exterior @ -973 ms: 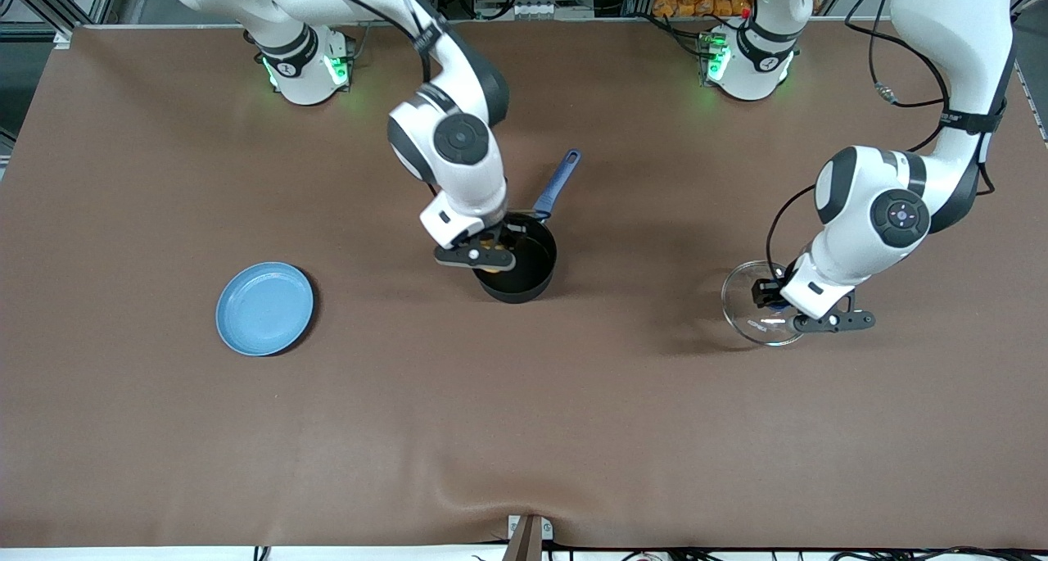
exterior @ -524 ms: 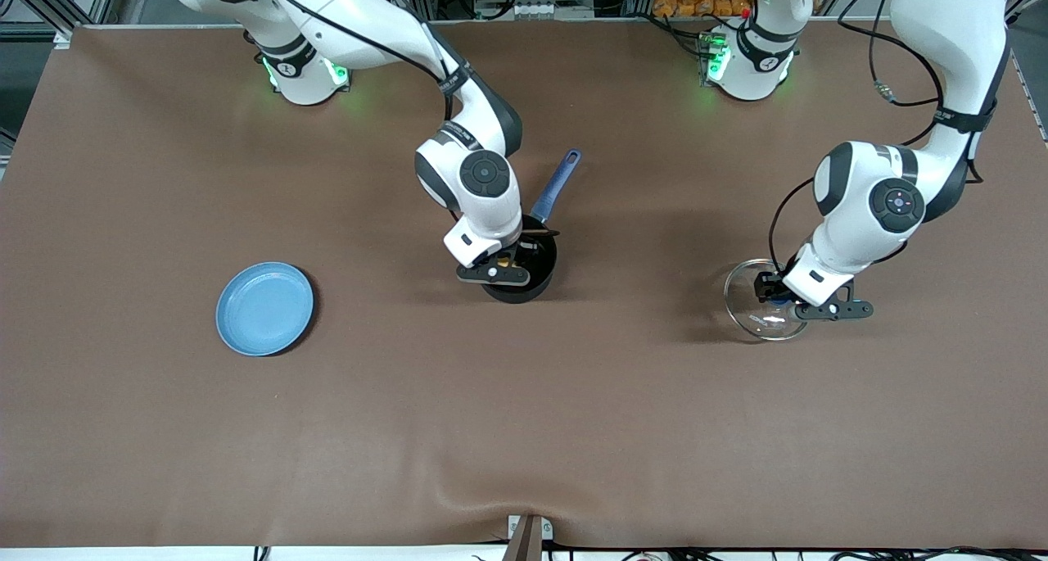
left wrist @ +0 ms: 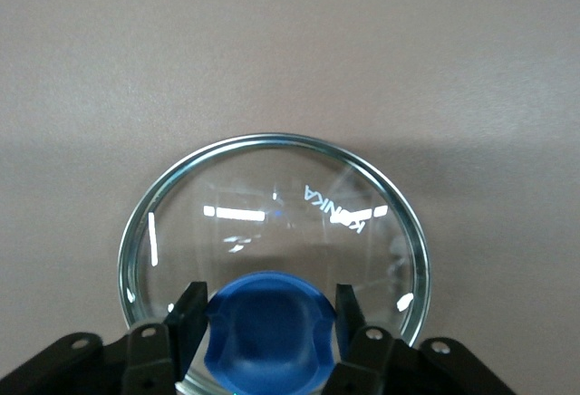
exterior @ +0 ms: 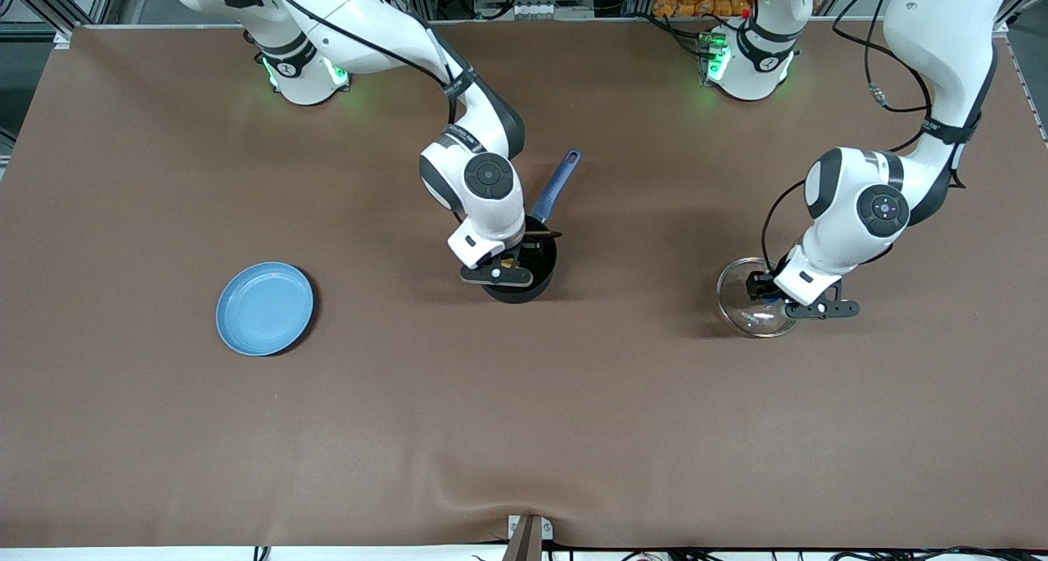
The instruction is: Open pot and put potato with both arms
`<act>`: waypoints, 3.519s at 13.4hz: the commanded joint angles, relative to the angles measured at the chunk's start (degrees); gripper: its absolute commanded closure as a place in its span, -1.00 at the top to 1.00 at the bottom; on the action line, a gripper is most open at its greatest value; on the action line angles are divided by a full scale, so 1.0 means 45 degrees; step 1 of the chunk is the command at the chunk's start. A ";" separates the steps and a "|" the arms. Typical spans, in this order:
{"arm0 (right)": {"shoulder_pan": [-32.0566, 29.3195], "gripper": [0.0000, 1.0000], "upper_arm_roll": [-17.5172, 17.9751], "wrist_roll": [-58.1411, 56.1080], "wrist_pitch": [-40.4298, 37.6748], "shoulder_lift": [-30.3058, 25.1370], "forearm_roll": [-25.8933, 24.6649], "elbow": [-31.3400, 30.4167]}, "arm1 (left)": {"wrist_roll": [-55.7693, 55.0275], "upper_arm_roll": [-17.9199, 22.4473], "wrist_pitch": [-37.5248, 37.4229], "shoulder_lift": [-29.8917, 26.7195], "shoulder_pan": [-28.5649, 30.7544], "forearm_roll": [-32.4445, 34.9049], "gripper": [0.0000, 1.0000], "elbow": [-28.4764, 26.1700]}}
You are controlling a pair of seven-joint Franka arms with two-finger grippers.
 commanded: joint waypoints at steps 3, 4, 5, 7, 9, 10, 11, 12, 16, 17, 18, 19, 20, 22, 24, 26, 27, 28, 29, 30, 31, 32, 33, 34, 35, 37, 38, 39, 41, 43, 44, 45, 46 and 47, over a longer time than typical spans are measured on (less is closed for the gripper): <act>-0.0348 1.00 -0.0100 -0.0116 -0.3784 -0.2560 -0.0096 0.0212 | 0.0159 -0.0102 0.0148 -0.0017 0.0408 -0.0161 1.00 0.0652; -0.0388 1.00 -0.0100 -0.0350 -0.4782 -0.3362 -0.0096 0.0212 | 0.0043 -0.0122 0.0070 -0.0193 0.0311 -0.0161 1.00 0.1061; -0.0427 1.00 -0.0139 -0.0449 -0.5527 -0.4124 -0.0115 0.0270 | 0.0119 -0.0141 0.0031 -0.0349 0.0271 -0.0122 1.00 0.1374; -0.0875 1.00 -0.0120 -0.0450 -0.6448 -0.5278 -0.0076 0.0368 | 0.0197 -0.0141 -0.0202 -0.0623 0.0329 -0.0064 1.00 0.2136; -0.1245 1.00 -0.0178 -0.0469 -0.7423 -0.6411 -0.0096 0.0640 | 0.0353 -0.0122 -0.0417 -0.0799 0.0330 -0.0044 1.00 0.2936; -0.1654 1.00 -0.0197 -0.0585 -0.8222 -0.6842 -0.0057 0.0951 | 0.0354 -0.0141 -0.0844 -0.0935 0.0329 -0.0044 1.00 0.3404; -0.2025 1.00 -0.0217 -0.1283 -0.9100 -0.7175 -0.0037 0.1321 | 0.0315 -0.0141 -0.1660 -0.1014 0.0271 -0.0044 1.00 0.4027; -0.2570 1.00 -0.0275 -0.2605 -1.0172 -0.7430 -0.0018 0.1712 | 0.0354 -0.0161 -0.2577 -0.1034 0.0271 -0.0044 1.00 0.4749; -0.5616 1.00 -0.0295 -0.8131 -1.2737 -0.8153 0.0021 0.2789 | 0.0354 -0.0492 -0.5958 -0.1442 0.0271 -0.0044 1.00 0.6882; -0.6358 1.00 -0.0295 -0.9421 -1.3012 -0.8329 0.0021 0.2790 | 0.0354 -0.0512 -0.6700 -0.1618 0.0213 -0.0044 1.00 0.7272; -0.7100 1.00 -0.0295 -1.0556 -1.3228 -0.8447 0.0021 0.2790 | 0.0354 -0.0512 -0.7558 -0.1717 0.0212 -0.0102 1.00 0.7740; -0.7803 1.00 -0.0295 -1.1688 -1.3385 -0.8525 0.0002 0.2790 | 0.0373 -0.0628 -0.8379 -0.1757 0.0212 -0.0180 1.00 0.8209; -0.8584 1.00 -0.0295 -1.2860 -1.3483 -0.8603 0.0002 0.2790 | 0.0374 -0.0823 -0.9161 -0.1815 0.0309 -0.0219 1.00 0.8581; -0.9642 1.00 -0.0276 -1.4021 -1.3523 -0.8604 0.0021 0.2790 | 0.0393 -0.0883 -1.0336 -0.2146 0.0329 -0.0278 1.00 0.8993; -0.9783 1.00 -0.0256 -1.3927 -1.3212 -0.8488 0.0002 0.2674 | 0.0393 -0.0825 -1.1079 -0.2770 0.0368 -0.0977 1.00 0.8995; -0.9647 1.00 -0.0237 -1.3907 -1.2220 -0.8332 -0.0076 0.2168 | 0.0413 -0.0825 -1.1744 -0.3219 0.0408 -0.1274 1.00 0.8975; -0.9646 1.00 -0.0198 -1.3791 -1.1673 -0.8253 -0.0115 0.1836 | 0.0413 -0.0805 -1.1998 -0.3454 0.0408 -0.1274 1.00 0.8975; -0.9685 1.00 -0.0198 -1.3770 -1.1629 -0.8214 0.0039 0.1852 | 0.0471 -0.0805 -1.2194 -0.3572 0.0408 -0.1274 1.00 0.8975; -0.9589 1.00 -0.0198 -1.3674 -1.1667 -0.8252 0.0002 0.1852 | 0.0549 -0.0825 -1.2389 -0.3670 0.0408 -0.1274 1.00 0.8994; -0.9510 1.00 -0.0159 -1.3131 -1.1706 -0.8233 0.0021 0.1852 | 0.0569 -0.0805 -1.2623 -0.3845 0.0408 -0.1274 1.00 0.8995; -0.9336 1.00 -0.0158 -1.2546 -1.1803 -0.8252 0.0021 0.1852 | 0.0569 -0.0767 -1.2877 -0.4098 0.0408 -0.1294 1.00 0.8956; -0.9276 1.00 -0.0158 -1.2424 -1.1881 -0.8252 0.0021 0.1852 | 0.0588 -0.0747 -1.3170 -0.4236 0.0408 -0.1294 1.00 0.8956; -0.9275 1.00 -0.0158 -1.2423 -1.1882 -0.8252 0.0021 0.1852 | 0.0608 -0.0708 -1.3501 -0.4431 0.0427 -0.1294 1.00 0.8936; -0.9275 1.00 -0.0139 -1.2423 -1.1882 -0.8252 0.0021 0.1852 | 0.0705 -0.0669 -1.3814 -0.4626 0.0446 -0.1371 1.00 0.8859; -0.9256 1.00 -0.0139 -1.2423 -1.1902 -0.8252 0.0021 0.1852 | 0.0764 -0.0669 -1.4049 -0.4783 0.0524 -0.1411 1.00 0.8839; -0.9236 1.00 -0.0139 -1.2403 -1.1902 -0.8272 0.0021 0.1833 | 0.0977 -0.0669 -1.4284 -0.5056 0.0602 -0.1624 1.00 0.8780; -0.9236 1.00 -0.0139 -1.2403 -1.1902 -0.8272 0.0021 0.1833 | 0.1540 -0.0669 -1.4363 -0.5212 0.0661 -0.1684 1.00 0.8567; -0.9217 1.00 -0.0139 -1.2403 -1.1902 -0.8272 0.0021 0.1833 | 0.2009 -0.0649 -1.4345 -0.5523 0.0739 -0.1762 1.00 0.8256; -0.9178 1.00 -0.0119 -1.2403 -1.1979 -0.8272 0.0021 0.1852 | 0.2073 -0.0649 -1.4344 -0.5721 0.0759 -0.1919 1.00 0.8096; -0.9138 1.00 -0.0119 -1.2384 -1.1999 -0.8272 0.0021 0.1833 | 0.2092 -0.0649 -1.4344 -0.5722 0.0759 -0.1919 1.00 0.8174; -0.9138 1.00 -0.0139 -1.2384 -1.1999 -0.8272 0.0021 0.1852 | 0.2170 -0.0649 -1.4344 -0.5702 0.0759 -0.1900 1.00 0.8213; -0.9158 1.00 -0.0139 -1.2384 -1.1999 -0.8272 0.0021 0.1852 | 0.2170 -0.0649 -1.4344 -0.5664 0.0759 -0.1783 1.00 0.8233; -0.9139 1.00 -0.0139 -1.2384 -1.1999 -0.8272 0.0021 0.1852 | 0.2151 -0.0649 -1.4344 -0.5625 0.0759 -0.1705 1.00 0.8272; -0.9138 1.00 -0.0120 -1.2384 -1.2019 -0.8272 0.0021 0.1852 | 0.2093 -0.0649 -1.4344 -0.5605 0.0759 -0.1704 1.00 0.8291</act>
